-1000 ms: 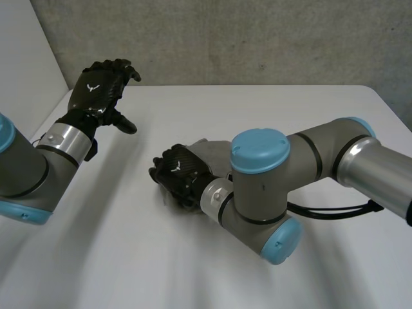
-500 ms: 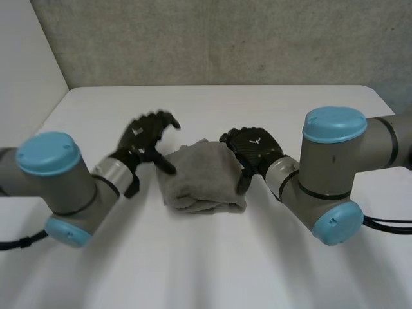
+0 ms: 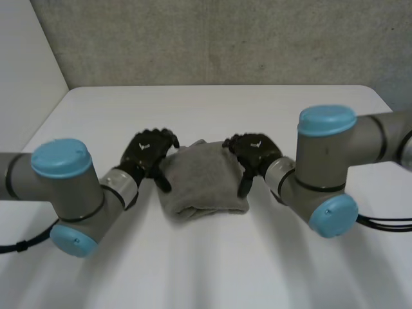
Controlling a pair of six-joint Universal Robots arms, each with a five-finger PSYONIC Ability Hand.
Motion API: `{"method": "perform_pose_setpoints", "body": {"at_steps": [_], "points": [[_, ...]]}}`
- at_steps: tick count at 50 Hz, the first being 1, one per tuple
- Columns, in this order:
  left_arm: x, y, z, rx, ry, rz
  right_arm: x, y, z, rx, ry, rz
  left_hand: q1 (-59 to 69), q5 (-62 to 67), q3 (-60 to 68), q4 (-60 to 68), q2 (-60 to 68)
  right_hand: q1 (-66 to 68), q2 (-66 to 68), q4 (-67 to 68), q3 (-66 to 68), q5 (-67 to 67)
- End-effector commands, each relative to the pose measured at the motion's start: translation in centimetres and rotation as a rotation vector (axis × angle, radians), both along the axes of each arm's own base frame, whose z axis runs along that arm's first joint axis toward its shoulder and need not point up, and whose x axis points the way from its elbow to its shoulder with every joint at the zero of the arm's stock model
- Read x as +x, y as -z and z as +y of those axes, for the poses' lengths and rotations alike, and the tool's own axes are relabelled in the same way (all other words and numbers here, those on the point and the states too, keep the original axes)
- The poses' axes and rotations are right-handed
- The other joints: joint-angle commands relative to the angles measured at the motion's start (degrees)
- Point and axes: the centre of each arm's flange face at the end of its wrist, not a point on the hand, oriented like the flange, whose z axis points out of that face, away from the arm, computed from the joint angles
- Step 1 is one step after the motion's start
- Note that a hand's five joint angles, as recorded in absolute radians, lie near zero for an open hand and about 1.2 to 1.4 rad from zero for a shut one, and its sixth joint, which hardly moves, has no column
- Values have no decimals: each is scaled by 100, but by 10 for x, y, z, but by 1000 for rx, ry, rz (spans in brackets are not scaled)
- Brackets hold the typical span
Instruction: Fold the towel.
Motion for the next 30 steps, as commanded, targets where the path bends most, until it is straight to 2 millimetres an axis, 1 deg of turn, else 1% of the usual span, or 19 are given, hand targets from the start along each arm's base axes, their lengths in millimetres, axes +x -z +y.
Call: {"method": "perform_pose_setpoints", "body": {"at_steps": [1,2,3,5,6,7,8,9,10,11,12,13,15,19,22,30], "points": [[3,-69,-1,-152,-15,90,-15,-68,-3,-130,57,-71,-363,-198,-415,-387,-292,-258,-348,-436,-379,-312],[4,-88,-1,-188,-21,122,-24,-92,-6,-185,100,-101,-396,-232,-448,-421,-325,-258,-348,-436,-379,-312],[4,-88,-1,-189,-21,122,-24,-92,-6,-185,101,-102,-397,-232,-449,-421,-326,-258,-348,-436,-379,-312],[8,-120,1,-236,-37,198,-39,-129,-10,-268,176,-152,-413,-249,-466,-438,-343,-258,-348,-436,-379,-312],[8,-120,1,-236,-37,198,-39,-129,-10,-268,176,-152,-413,-249,-466,-438,-343,-258,-348,-436,-379,-312],[10,-135,3,-248,-50,240,-45,-143,-12,-297,210,-171,-430,-266,-482,-455,-359,-258,-348,-436,-379,-312],[10,-135,3,-248,-50,240,-51,-152,-14,-318,235,-181,-430,-266,-482,-455,-359,-258,-348,-436,-379,-312],[14,-149,3,-252,-67,274,-51,-152,-14,-319,235,-181,-430,-266,-482,-455,-359,-258,-348,-436,-379,-312],[14,-149,3,-252,-67,274,-56,-157,-15,-331,257,-184,-430,-266,-482,-455,-359,-258,-348,-436,-379,-312],[19,-156,2,-239,-89,286,-60,-162,-17,-343,274,-188,-430,-266,-482,-455,-359,-258,-348,-436,-379,-312],[25,-161,0,-225,-111,288,-60,-162,-17,-343,274,-188,-430,-266,-482,-455,-359,-258,-348,-436,-379,-312],[25,-161,0,-225,-112,288,-65,-165,-19,-349,290,-187,-430,-266,-482,-455,-359,-258,-348,-436,-379,-312],[34,-164,-4,-190,-144,274,-68,-166,-20,-350,301,-185,-430,-266,-482,-455,-359,-258,-348,-436,-379,-312],[36,-166,-4,-160,-153,258,-70,-168,-22,-335,309,-174,-430,-266,-482,-455,-359,-258,-348,-436,-379,-312],[36,-163,-4,-135,-157,248,-71,-168,-21,-319,311,-165,-430,-266,-482,-455,-359,-258,-348,-436,-379,-312],[37,-163,-6,-132,-161,244,-73,-170,-22,-321,316,-168,-430,-266,-482,-455,-359,-258,-348,-436,-379,-312]]}}
